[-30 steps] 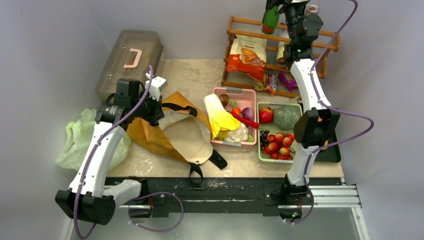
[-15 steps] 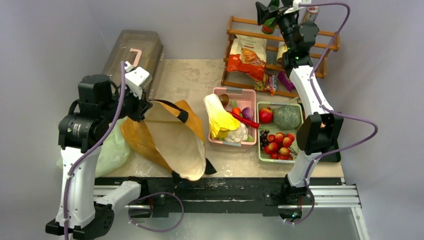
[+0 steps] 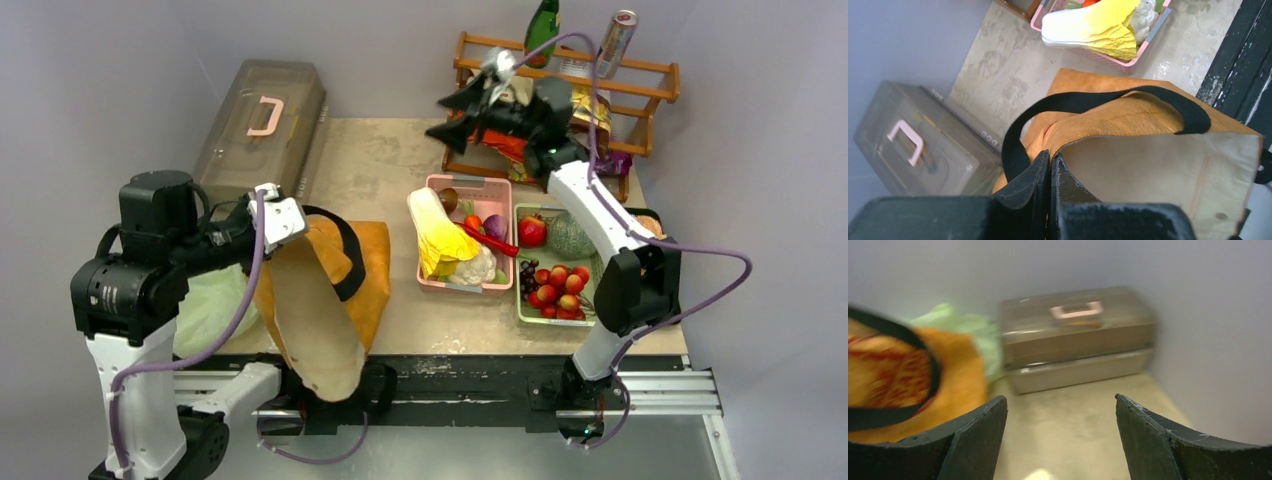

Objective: Untie the knot of the grocery bags and take out the mixed food
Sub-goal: Place the bottle on the shelf, then pick up the takeout bag at the center of the board.

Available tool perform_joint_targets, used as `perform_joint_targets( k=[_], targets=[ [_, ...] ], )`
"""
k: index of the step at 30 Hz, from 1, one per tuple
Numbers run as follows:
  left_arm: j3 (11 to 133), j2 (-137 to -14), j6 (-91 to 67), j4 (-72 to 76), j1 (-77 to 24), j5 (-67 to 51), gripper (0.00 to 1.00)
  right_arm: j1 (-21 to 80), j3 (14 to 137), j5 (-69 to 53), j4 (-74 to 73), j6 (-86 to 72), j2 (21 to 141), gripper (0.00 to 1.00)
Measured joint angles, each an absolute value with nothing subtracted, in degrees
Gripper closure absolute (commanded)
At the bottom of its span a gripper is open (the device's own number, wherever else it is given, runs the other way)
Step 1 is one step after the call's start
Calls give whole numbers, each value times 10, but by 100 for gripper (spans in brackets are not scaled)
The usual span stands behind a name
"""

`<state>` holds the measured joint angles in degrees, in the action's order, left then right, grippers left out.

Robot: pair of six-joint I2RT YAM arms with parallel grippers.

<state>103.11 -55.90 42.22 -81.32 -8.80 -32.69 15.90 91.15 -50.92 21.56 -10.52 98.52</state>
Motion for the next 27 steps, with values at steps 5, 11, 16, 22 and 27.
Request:
perform_joint_targets(
  k=[5,11,16,22,27],
  targets=[
    [1082,-620,490,-832,-87,-361,100,282,874,-589,132,-34,977,18],
    [1005,-624,437,-734,-36,-404,100,359,877,-641,32,45,980,8],
    [924,-612,410,-655,-6,-449,100,403,891,-641,-55,149,988,14],
    [934,-660,347,-593,15,-513,100,496,982,-622,-55,174,1089,24],
    [964,-705,338,-613,22,-554,100,532,994,-546,-31,164,1114,60]
  ],
)
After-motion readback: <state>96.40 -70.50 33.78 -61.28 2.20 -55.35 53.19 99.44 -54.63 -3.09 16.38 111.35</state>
